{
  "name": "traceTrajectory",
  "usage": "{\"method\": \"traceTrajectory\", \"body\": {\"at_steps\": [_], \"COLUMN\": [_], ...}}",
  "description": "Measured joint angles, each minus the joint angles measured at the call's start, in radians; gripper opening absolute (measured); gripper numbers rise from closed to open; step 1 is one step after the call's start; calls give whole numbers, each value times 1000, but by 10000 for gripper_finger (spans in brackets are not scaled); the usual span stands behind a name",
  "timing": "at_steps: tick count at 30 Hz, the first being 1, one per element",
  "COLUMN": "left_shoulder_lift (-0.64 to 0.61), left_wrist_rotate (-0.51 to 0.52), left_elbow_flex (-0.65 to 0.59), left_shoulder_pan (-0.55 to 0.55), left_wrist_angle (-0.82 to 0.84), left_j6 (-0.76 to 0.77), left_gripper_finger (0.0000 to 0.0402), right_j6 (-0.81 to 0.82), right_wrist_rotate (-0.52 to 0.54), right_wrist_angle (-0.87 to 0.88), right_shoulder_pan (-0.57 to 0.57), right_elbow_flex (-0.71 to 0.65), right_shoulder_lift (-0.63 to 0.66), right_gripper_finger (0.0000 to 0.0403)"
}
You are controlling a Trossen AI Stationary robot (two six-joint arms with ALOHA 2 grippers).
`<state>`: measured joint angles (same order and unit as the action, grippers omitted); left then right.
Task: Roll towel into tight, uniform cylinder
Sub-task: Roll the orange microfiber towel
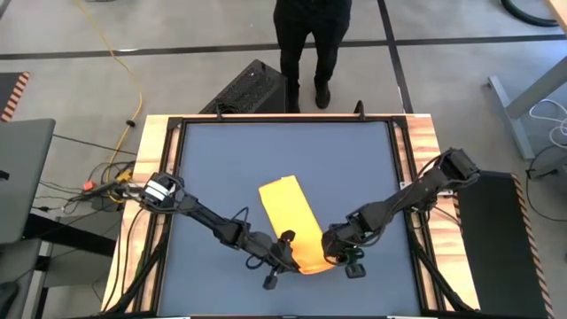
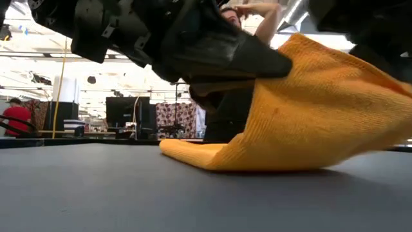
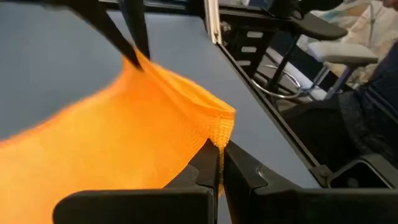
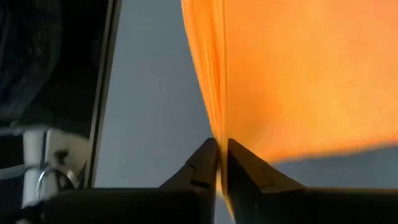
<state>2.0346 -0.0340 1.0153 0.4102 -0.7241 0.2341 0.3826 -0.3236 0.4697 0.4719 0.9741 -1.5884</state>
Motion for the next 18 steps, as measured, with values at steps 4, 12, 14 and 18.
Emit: {"method": "traceTrajectory", "body": {"at_steps": [4, 12, 14, 18], "left_shoulder_lift": [-5, -5, -6, -6], "left_wrist_rotate": [-6, -179, -202, -275], "left_elbow_flex": [-1, -1, -1, -1], "left_shoulder_pan": [8, 12, 12, 6], "left_wrist_angle": [34, 30, 31, 58], "left_j6": [49, 236, 273, 357], "left_gripper_finger": [0, 5, 15, 40], "right_j6": [-53, -344, -418, -547], "right_wrist_rotate": [-54, 9, 43, 47], "right_wrist_angle": [43, 27, -33, -169], "right_shoulder_pan": [-10, -54, -92, -200], "right_elbow_flex": [0, 0, 0, 0], "right_shoulder_lift": [32, 89, 89, 58], "right_gripper_finger": [96, 122, 122, 122]}}
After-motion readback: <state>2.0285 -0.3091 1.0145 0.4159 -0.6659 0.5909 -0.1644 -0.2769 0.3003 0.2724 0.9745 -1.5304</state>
